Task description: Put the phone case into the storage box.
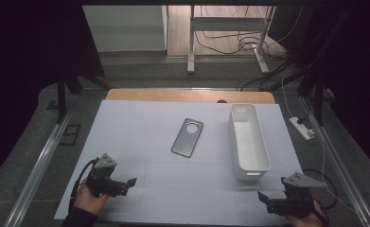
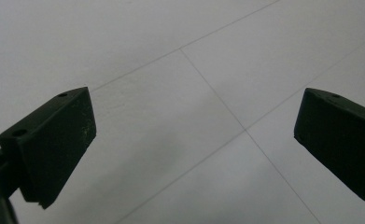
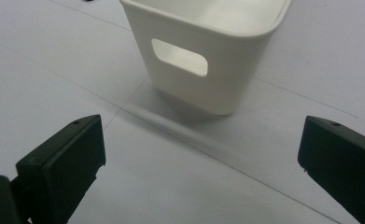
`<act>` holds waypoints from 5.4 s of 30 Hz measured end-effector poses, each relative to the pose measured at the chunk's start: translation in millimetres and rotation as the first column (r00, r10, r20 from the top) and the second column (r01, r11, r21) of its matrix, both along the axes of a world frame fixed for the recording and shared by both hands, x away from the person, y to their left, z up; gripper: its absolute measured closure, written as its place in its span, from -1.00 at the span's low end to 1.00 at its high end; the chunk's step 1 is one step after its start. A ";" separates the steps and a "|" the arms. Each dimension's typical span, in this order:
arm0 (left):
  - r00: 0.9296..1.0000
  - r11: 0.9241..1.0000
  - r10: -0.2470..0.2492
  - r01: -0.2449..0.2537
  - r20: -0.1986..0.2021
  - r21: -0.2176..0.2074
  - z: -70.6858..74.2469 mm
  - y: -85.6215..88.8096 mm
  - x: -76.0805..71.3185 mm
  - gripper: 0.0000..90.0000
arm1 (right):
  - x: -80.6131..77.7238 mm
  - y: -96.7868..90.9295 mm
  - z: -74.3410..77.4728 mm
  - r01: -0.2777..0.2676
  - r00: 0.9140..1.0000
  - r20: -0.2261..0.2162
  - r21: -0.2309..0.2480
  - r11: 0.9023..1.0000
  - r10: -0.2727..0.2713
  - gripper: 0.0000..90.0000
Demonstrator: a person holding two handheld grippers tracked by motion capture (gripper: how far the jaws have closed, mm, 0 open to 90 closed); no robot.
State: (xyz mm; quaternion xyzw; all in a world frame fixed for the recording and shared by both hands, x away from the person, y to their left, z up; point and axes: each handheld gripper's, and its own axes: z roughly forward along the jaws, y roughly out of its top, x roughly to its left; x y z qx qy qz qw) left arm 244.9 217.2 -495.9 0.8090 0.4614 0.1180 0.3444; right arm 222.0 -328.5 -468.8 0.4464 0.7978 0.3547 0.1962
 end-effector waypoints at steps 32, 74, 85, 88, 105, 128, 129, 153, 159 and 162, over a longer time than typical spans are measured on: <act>0.995 0.994 -0.089 0.092 -0.051 0.058 16.9 -37.9 76.9 -1.00 | 0.1 -0.5 0.0 0.002 1.000 -0.003 0.000 1.000 -0.002 -0.97; 0.984 0.980 -0.156 0.166 -0.088 0.112 15.3 -82.0 136.8 -1.00 | -0.4 -0.4 0.0 -0.004 1.000 0.001 -0.002 1.000 0.004 -0.97; 0.981 0.981 -0.161 0.171 -0.113 0.093 9.5 -88.2 150.8 -1.00 | -0.2 -0.1 -0.1 -0.005 1.000 -0.001 -0.004 1.000 0.005 -0.97; 0.980 0.980 -0.163 0.175 -0.114 0.098 9.5 -91.7 155.8 -1.00 | -0.2 -0.1 -0.1 -0.005 1.000 -0.001 -0.004 1.000 0.005 -0.97; 0.977 0.975 -0.170 0.185 -0.129 0.121 8.4 -112.3 175.2 -1.00 | -0.3 -0.1 -0.2 -0.009 1.000 -0.002 -0.006 1.000 0.009 -0.97; 0.974 0.966 -0.159 0.187 -0.159 0.181 -1.9 -146.9 193.7 -1.00 | -0.7 -0.4 -0.3 -0.015 1.000 0.002 -0.008 1.000 0.015 -0.97; 0.975 0.966 -0.152 0.182 -0.163 0.185 -3.3 -147.7 194.1 -1.00 | -0.8 -0.4 -0.2 -0.015 1.000 0.002 -0.008 1.000 0.016 -0.97; 0.961 0.956 -0.170 0.214 -0.217 0.202 -20.0 -149.1 192.5 -0.51 | -0.9 0.7 -0.5 -0.017 1.000 0.002 -0.017 1.000 0.017 -0.97; 0.955 0.957 -0.190 0.232 -0.226 0.176 -15.6 -146.5 190.8 0.18 | -0.9 1.0 -0.5 -0.019 1.000 -0.001 -0.021 1.000 0.019 -0.96; 0.953 0.960 -0.181 0.225 -0.243 0.167 -14.5 -145.2 191.7 0.43 | -0.8 1.1 -0.6 -0.020 1.000 -0.001 -0.021 1.000 0.020 -0.96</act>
